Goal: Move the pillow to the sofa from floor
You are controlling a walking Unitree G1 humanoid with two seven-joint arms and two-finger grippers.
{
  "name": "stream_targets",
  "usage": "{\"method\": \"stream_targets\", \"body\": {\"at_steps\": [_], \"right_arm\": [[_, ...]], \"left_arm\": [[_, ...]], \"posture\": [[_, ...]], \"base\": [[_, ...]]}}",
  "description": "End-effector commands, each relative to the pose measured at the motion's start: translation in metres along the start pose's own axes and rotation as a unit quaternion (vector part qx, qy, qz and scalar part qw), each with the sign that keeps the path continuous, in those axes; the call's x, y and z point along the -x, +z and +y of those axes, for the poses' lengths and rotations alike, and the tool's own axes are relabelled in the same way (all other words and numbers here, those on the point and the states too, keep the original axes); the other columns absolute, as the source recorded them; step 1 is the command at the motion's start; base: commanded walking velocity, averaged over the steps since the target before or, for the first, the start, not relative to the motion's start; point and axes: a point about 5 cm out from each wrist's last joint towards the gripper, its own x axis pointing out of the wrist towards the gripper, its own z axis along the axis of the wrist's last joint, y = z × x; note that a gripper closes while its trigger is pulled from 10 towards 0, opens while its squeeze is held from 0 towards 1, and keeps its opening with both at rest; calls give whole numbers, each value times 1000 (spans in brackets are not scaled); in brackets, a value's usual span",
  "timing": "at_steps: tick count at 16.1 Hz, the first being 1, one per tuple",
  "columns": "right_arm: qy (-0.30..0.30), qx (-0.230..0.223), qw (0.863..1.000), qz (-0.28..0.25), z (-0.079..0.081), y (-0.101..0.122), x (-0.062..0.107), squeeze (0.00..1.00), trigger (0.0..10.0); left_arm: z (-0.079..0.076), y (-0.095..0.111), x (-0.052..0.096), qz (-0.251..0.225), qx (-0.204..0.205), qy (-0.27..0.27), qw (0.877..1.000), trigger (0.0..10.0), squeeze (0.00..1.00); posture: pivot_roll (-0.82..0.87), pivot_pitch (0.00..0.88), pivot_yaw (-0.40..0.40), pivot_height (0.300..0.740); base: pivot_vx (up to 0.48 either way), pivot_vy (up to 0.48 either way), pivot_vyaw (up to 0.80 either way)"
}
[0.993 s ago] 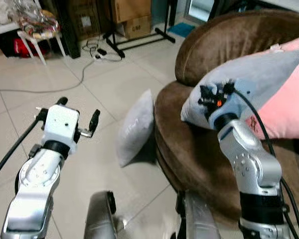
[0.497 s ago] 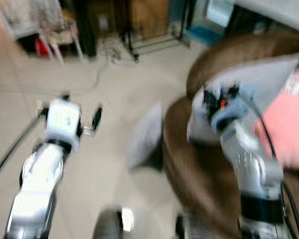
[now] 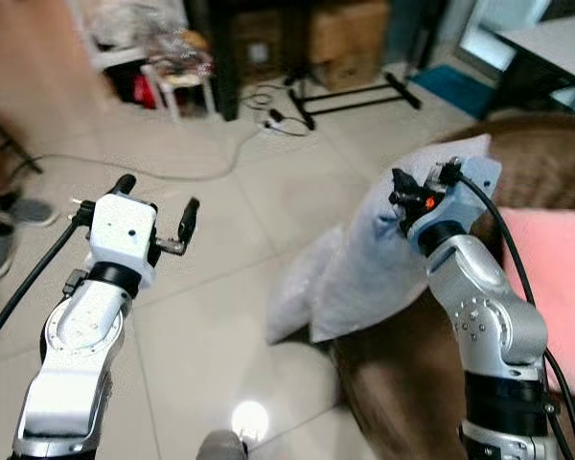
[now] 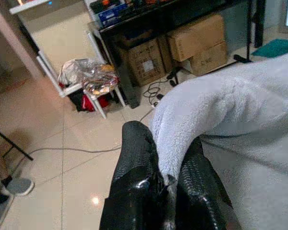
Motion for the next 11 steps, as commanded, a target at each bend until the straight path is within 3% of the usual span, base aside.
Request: {"method": "stream_targets", "body": {"at_steps": [1,2,6,11], "right_arm": [[-2,18,999,-27,0,8,4,0,10000],[-4,18,999,-30,0,9,5,0,10000],[-22,11,998,-53,-6,17,10,0,10000],[-14,13,997,-71,-9,26,10,0,10000]], "left_arm": [[-1,-3,-2,3,-2,-11,1000,10000,0],[-2,-2,-3,1,-1,-14,1000,10000,0],[-6,1,-12,-9,7,-31,999,10000,0],[-8,1,-12,-12,15,-40,999,10000,0]], "posture": [[34,0,7,740],[29,0,13,740],[15,0,36,740],[24,0,26,740]], "base": [[0,0,0],[0,0,0],[0,0,-797],[0,0,-800]]}}
